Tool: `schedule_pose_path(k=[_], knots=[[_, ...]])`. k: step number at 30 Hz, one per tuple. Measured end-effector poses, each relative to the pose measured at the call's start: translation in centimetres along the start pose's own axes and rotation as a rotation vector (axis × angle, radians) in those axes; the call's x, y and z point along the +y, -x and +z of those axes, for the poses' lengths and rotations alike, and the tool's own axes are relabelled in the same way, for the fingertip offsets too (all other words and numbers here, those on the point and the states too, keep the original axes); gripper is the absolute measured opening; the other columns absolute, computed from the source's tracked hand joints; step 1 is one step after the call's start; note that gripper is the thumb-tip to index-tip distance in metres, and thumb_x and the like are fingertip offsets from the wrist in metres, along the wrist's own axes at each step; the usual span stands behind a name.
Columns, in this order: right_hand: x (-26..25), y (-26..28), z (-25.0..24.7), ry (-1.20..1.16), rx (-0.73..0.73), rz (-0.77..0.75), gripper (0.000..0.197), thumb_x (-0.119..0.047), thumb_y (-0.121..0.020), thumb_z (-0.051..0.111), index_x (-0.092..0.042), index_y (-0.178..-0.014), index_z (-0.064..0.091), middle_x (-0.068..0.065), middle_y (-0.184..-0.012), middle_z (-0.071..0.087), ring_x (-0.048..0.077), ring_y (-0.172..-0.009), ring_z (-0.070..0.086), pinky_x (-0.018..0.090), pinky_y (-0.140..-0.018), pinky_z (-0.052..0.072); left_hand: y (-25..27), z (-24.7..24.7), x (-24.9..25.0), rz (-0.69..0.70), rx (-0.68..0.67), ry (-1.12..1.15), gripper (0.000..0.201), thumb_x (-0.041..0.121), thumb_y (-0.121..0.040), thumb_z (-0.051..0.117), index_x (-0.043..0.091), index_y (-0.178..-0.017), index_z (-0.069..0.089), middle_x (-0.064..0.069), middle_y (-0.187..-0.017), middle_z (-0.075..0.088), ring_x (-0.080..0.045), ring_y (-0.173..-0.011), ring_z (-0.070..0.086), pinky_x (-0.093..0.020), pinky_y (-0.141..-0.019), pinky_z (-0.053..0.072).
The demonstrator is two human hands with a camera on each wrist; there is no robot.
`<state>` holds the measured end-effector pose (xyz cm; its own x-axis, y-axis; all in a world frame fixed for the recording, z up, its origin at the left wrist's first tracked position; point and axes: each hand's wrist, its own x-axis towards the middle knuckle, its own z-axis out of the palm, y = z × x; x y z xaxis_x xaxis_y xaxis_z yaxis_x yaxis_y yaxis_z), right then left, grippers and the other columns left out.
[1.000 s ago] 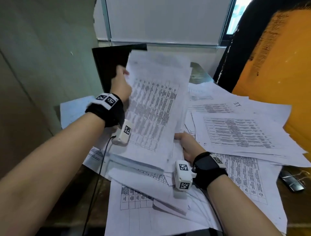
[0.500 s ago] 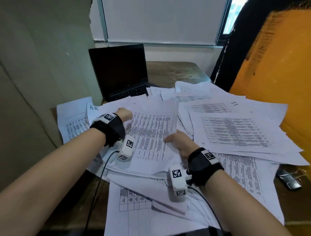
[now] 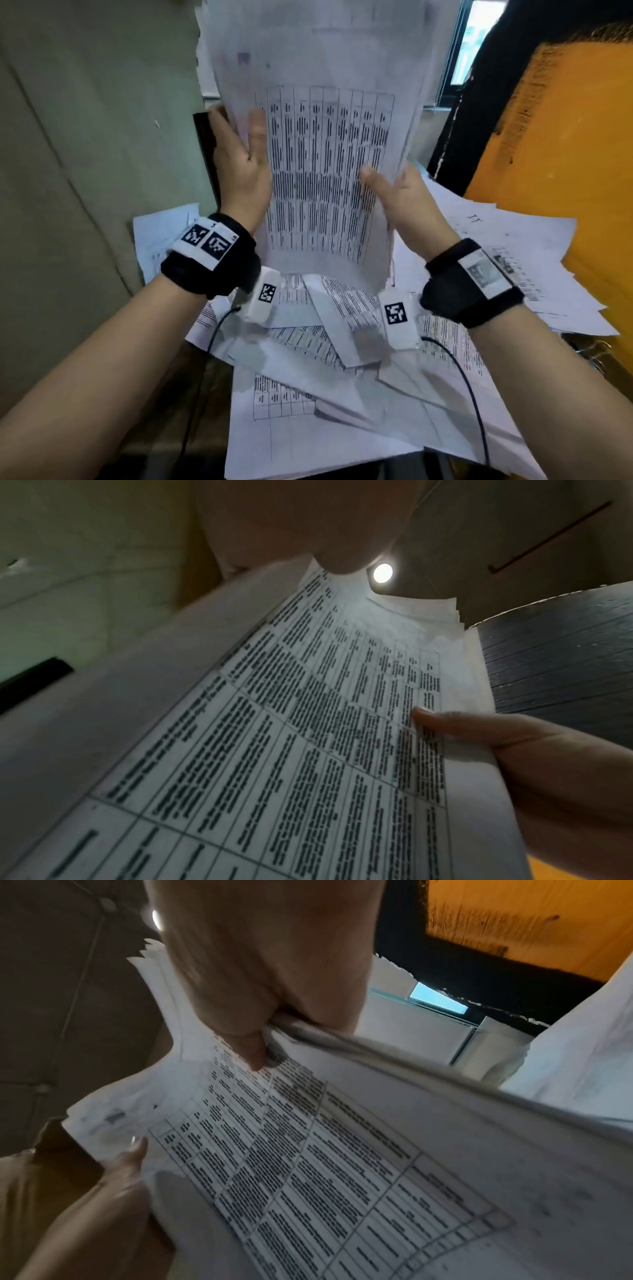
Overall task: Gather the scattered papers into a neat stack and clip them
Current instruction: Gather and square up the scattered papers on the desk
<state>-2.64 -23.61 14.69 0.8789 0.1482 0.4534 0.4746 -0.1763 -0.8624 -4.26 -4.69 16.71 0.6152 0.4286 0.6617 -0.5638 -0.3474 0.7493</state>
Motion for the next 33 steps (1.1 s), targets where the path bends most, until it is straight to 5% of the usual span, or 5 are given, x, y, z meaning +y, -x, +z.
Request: schedule_pose_path(k=[8, 16, 24, 29, 33], knots=[[1.0, 1.6, -1.4, -0.252, 0.004, 0.113, 0.05, -0.026, -0.083, 0.075, -0.015, -0.129, 0.057, 0.0, -0.118, 0.07, 0.014, -0.111, 0.066, 0.042, -0.101, 0.049, 1.4, -0.7, -3.1, -0.142, -0.112, 0.038, 0.029, 0.033, -0.102, 0.033, 0.016, -0.125, 0.036, 0.009, -0.106, 0.054, -0.003, -0.097, 0.054, -0.021, -0.088, 0.039], [-3.5, -0.3, 0.1, -0.32, 0.125, -0.1, 0.015, -0.015, -0.088, 0.069, -0.026, -0.098, 0.066, -0.007, -0.099, 0.073, 0.008, -0.099, 0.069, 0.023, -0.089, 0.052, -0.2, 1.7, 1.7, 0.145, 0.118, 0.122, 0.017, 0.0, -0.096, 0.033, 0.017, -0.099, 0.036, 0.027, -0.068, 0.051, 0.017, -0.06, 0.05, -0.001, -0.058, 0.034], [5.7, 4.1, 0.1, -0.267, -0.021, 0.395, 0.024, -0.024, -0.086, 0.072, -0.019, -0.106, 0.06, -0.018, -0.085, 0.069, 0.005, -0.084, 0.067, 0.012, -0.062, 0.049, 3.1, 0.3, -7.6, -0.549, -0.473, -0.04, 0.068, 0.064, -0.093, 0.031, 0.016, -0.139, 0.046, 0.0, -0.138, 0.049, -0.019, -0.131, 0.043, -0.04, -0.111, 0.033], [4.8, 3.7, 1.2, -0.466, 0.2, 0.335, 0.035, -0.024, -0.082, 0.074, -0.017, -0.114, 0.062, -0.004, -0.104, 0.071, 0.011, -0.099, 0.067, 0.034, -0.094, 0.053, 3.2, 1.0, -6.6, -0.361, -0.018, 0.1, 0.035, 0.056, -0.081, 0.058, 0.022, -0.076, 0.056, 0.002, -0.076, 0.059, -0.013, -0.07, 0.053, -0.029, -0.068, 0.045], [2.7, 3.4, 0.5, -0.289, -0.027, 0.392, 0.037, -0.028, -0.08, 0.075, -0.017, -0.112, 0.06, -0.004, -0.111, 0.067, 0.015, -0.111, 0.061, 0.047, -0.108, 0.042, 3.3, 0.6, -3.5, -0.32, -0.32, 0.086, 0.012, 0.03, -0.09, 0.062, 0.024, -0.099, 0.058, 0.015, -0.086, 0.06, 0.005, -0.075, 0.059, -0.014, -0.069, 0.045]])
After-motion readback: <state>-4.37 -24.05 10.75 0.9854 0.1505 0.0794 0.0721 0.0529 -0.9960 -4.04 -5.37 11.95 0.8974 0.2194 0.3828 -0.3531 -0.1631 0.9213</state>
